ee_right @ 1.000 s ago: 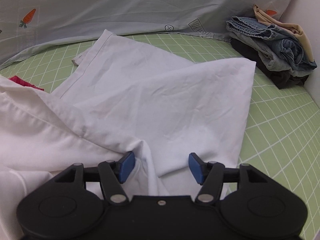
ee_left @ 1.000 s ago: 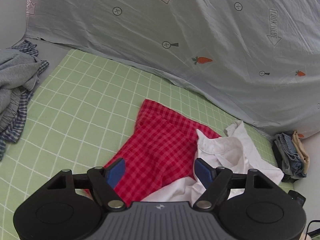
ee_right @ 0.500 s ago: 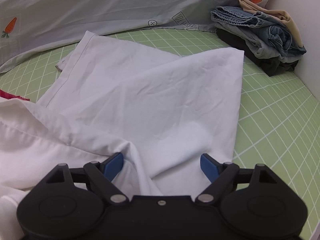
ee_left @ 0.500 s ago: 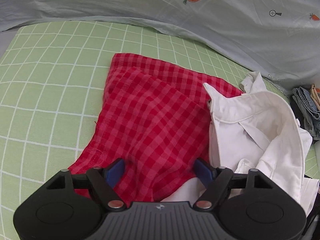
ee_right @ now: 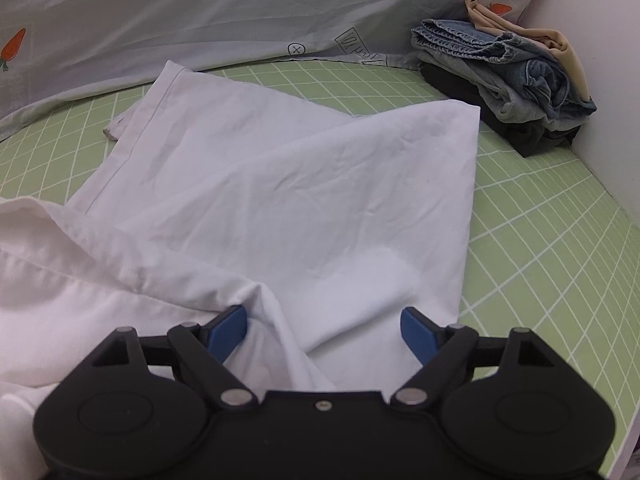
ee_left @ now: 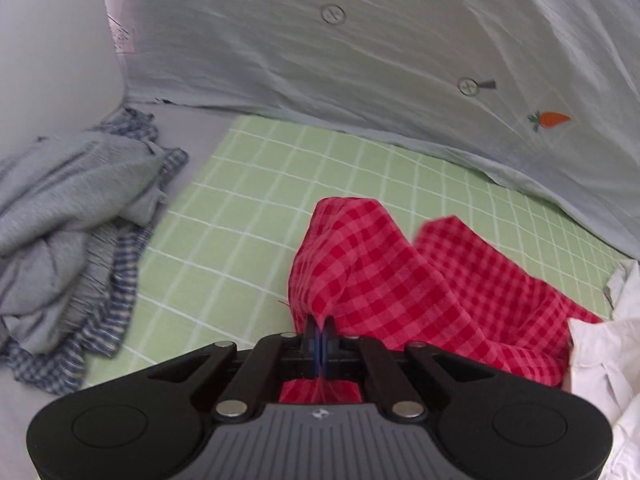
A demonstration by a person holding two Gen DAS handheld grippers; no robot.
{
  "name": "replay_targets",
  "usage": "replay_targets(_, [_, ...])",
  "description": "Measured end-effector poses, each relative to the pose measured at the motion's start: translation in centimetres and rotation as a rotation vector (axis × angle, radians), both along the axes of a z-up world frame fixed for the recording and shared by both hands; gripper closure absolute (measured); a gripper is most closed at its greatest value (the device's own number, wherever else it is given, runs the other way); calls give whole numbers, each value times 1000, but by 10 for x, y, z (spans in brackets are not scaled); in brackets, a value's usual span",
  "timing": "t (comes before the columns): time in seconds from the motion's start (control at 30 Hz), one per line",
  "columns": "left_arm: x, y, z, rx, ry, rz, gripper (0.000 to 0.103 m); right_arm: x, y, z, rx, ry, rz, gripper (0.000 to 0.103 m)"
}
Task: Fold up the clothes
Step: 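Grasp the red checked cloth with the left gripper, then move the red checked cloth onto the grey clothes pile and release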
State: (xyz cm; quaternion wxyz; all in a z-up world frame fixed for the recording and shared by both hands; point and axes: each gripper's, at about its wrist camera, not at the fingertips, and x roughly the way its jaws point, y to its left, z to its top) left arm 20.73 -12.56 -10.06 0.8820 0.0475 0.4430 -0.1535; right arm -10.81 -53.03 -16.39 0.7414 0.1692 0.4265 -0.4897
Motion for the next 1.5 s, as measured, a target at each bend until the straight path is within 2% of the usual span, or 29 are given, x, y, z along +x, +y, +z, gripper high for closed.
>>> replay_targets(0.1, [26,39,42,122,-203,139,101,2,2,0,-14,10,-11,19])
replay_targets(0.23, [64,97,99,188,-415,367,101,5,5,0,-29,23,-28,19])
replay_targets(0.27, [72,111,110,198,-447,437,101,6,6,0,-33,29,-33,19])
replay_targets(0.3, [83,126,117,200,-452,504,101,7,7,0,-38,34,-37,19])
replay_targets(0.33, [95,140,119,203,-422,552,100,8,8,0,-43,40,-40,19])
replay_targets(0.4, [116,160,110,182,-299,586,96,10,10,0,-54,52,-45,19])
replay_targets(0.47, [122,170,92,124,-177,583,72,11,11,0,-59,60,-52,19])
replay_targets(0.53, [112,164,67,65,-83,512,56,13,11,0,-61,69,-55,19])
replay_targets(0.63, [83,138,37,96,-11,443,43,15,12,1,-59,88,-52,19])
replay_targets(0.8, [25,116,9,16,96,386,36,17,15,1,-49,90,-34,19])
replay_targets(0.97, [-22,64,-4,-12,182,207,33,15,17,0,-46,73,-30,18])
replay_targets(1.2, [-94,-19,-4,-4,228,-46,32,-2,13,0,11,-18,-26,17])
replay_targets(1.33, [-128,-56,12,5,178,-172,32,-17,12,6,25,-76,-8,17])
replay_targets(1.4, [-143,-69,21,-28,158,-224,32,-28,10,10,19,-114,5,17])
replay_targets(1.5, [-163,-86,30,-41,122,-259,32,-46,2,17,12,-157,17,17])
